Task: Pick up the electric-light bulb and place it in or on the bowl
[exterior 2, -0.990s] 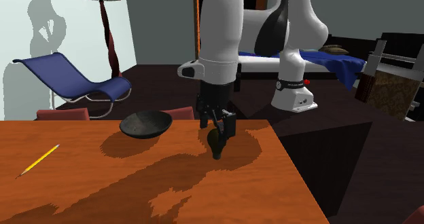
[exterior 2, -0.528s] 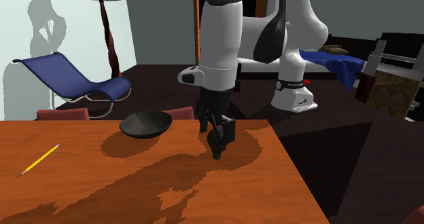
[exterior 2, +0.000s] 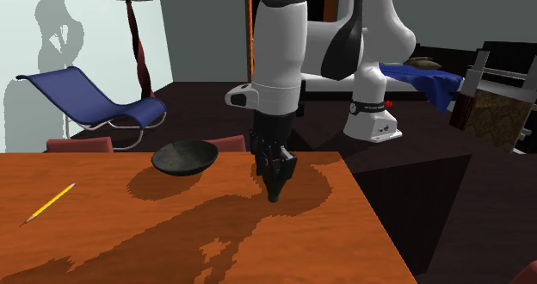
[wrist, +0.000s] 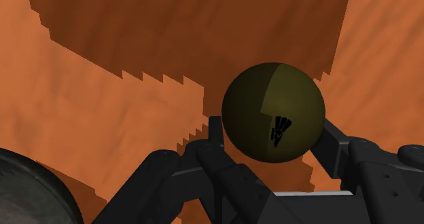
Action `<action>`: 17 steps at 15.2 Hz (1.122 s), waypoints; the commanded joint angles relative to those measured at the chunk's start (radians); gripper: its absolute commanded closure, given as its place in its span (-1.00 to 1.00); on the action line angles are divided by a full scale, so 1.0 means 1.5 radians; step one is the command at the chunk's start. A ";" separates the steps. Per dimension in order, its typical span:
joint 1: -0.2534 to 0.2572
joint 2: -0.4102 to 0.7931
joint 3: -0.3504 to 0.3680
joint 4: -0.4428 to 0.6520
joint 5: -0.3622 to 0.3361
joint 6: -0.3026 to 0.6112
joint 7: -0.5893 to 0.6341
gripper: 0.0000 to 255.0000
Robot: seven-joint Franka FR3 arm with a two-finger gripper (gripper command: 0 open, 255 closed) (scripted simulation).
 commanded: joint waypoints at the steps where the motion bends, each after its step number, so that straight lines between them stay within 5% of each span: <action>1: 0.000 0.000 0.000 0.000 0.000 0.000 0.000 1.00; 17: -0.026 -0.087 0.035 0.013 0.071 -0.086 -0.054 1.00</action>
